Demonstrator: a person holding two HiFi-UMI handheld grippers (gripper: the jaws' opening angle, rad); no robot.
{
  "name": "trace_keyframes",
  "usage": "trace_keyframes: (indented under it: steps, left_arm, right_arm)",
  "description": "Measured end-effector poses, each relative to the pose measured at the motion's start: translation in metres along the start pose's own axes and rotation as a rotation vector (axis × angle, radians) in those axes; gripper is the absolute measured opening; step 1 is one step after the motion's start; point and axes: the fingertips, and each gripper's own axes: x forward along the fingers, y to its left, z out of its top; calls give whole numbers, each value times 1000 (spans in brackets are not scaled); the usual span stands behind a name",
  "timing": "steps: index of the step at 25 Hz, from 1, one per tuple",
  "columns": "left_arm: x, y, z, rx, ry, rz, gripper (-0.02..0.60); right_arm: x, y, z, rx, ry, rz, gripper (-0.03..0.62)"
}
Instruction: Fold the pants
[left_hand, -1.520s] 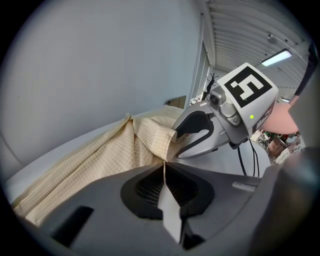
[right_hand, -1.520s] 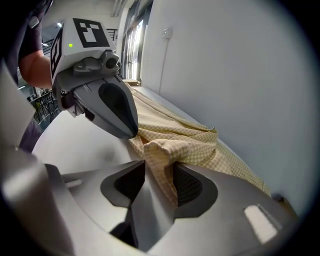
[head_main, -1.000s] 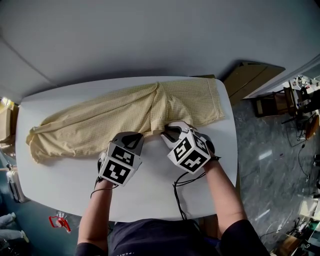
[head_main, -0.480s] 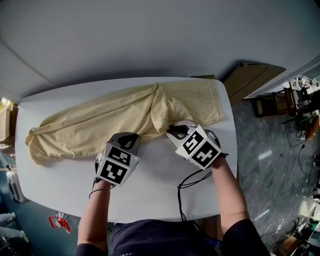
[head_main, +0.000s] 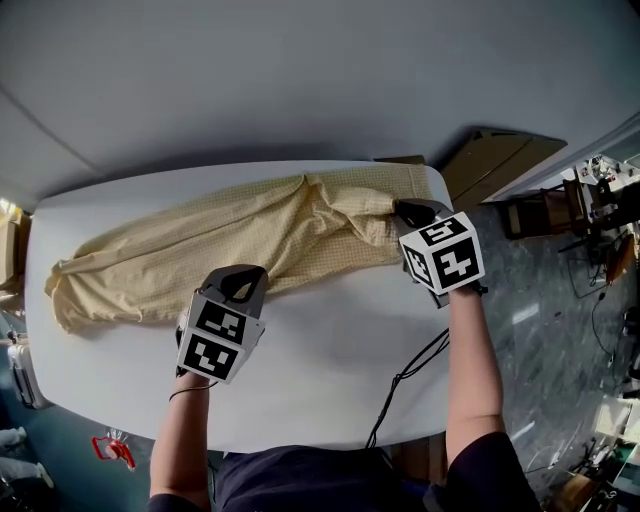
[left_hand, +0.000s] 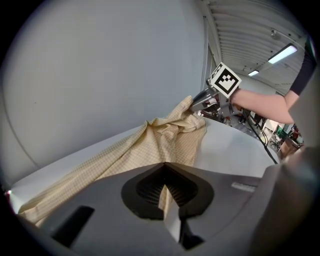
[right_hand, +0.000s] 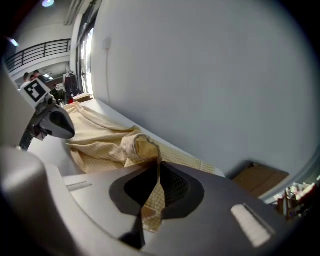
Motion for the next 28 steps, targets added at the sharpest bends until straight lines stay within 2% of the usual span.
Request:
trace_keyframes:
  steps: [6,9,14,19,21,24,26,27,28]
  left_arm:
    - [0,5,3,-5,1,17,0]
    - [1,5,3,-1,7,24,0]
    - [0,10,-2,3,23,37,-1]
    - [-5,21,-2,-13,11,63,-2]
    - [-6,20,-1,-14,8,59,-2]
    - [-9,20,-3,-4,12,55,-2]
    - [-13,21,-4,1,8,60,-2]
    - [-15,21,-4,2,4,63,-2]
    - [-17,22,-4,3,1,65,-2]
  right_arm:
    - [16,-63,-8,96,26,-184,23]
    - [31,-80,-16,133,47,-235,36]
    - [39,-96,-27,259,55,-219,65]
    - [26,-110,-33,341,1,-223,134]
    - [17,-110,-31,396,-35,-185,137]
    - [8,-105,-31,479,-55,-81,114]
    - [0,-109,-37,457,-35,-118,141]
    - [-6,-114,-41,435,-27,-170,131]
    - [-12,-121,-44,428,-33,-226,81]
